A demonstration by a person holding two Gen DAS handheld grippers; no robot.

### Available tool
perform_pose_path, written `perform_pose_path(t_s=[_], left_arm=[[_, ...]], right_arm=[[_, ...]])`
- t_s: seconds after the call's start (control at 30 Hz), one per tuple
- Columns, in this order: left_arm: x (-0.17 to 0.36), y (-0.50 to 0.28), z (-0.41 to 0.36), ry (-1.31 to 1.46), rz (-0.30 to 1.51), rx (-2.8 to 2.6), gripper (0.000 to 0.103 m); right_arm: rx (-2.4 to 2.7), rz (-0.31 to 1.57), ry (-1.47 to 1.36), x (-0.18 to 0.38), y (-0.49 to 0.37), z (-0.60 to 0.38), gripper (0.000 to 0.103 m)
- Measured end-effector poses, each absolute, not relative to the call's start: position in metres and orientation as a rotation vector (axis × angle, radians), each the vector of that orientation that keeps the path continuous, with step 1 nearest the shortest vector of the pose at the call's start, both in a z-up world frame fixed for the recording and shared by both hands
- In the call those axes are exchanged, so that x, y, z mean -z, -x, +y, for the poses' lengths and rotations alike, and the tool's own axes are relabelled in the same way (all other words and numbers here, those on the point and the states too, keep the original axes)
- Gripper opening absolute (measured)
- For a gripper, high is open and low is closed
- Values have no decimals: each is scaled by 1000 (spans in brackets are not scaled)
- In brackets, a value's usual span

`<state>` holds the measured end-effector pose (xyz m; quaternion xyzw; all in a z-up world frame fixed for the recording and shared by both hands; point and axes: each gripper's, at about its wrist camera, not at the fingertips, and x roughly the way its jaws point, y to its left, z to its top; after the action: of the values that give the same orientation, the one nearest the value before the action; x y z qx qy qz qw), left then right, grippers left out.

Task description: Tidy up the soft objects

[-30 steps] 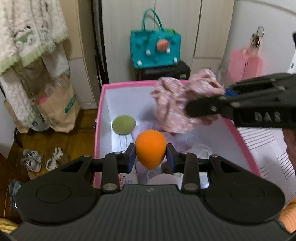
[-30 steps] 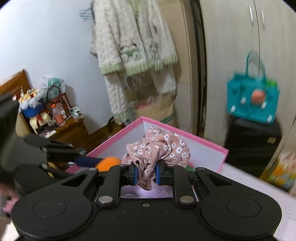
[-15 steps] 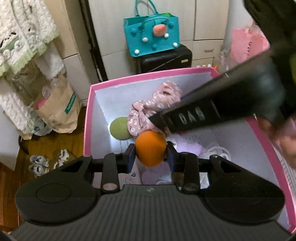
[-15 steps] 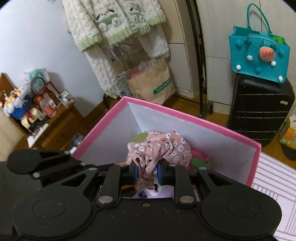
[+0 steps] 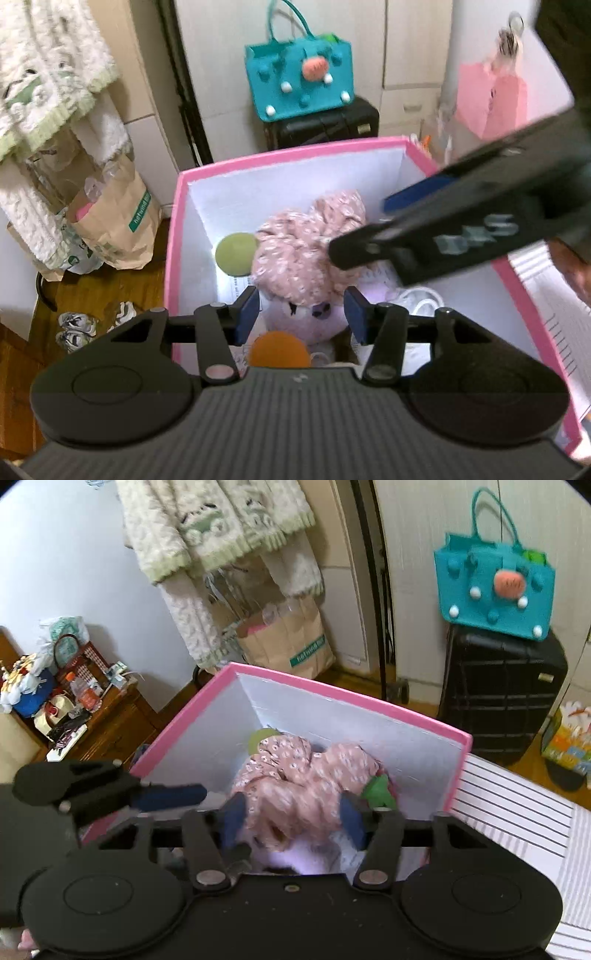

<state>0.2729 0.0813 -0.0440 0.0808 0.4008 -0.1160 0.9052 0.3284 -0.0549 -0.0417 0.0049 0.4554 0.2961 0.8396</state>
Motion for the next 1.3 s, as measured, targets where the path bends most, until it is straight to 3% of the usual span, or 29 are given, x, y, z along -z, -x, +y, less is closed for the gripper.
perform_pose_path(t_s=[0.37,0.73,0.93,1.0,1.07,1.3], left_arm=[[15,-223,90,-127,779,217,65],[-14,-172,76,-124,757,231,71],[-27,-141,69,-132,747,243,84],[-30,-133,68,-100,756,246,103],[-34,-124,67,-78,774,238,103],[-45,-98,48,-179,814,122,103]], right_arm=[[-656,789,9,3,-251,-90,70],[-607,693,137,-26,-181,-111,73],[-625,647,228,-38,-142,-115,74],[-617,639,234,-42,-131,-118,81],[-588,642,237,-45,-122,-122,101],[-499,699,274,-51,-89,-133,103]])
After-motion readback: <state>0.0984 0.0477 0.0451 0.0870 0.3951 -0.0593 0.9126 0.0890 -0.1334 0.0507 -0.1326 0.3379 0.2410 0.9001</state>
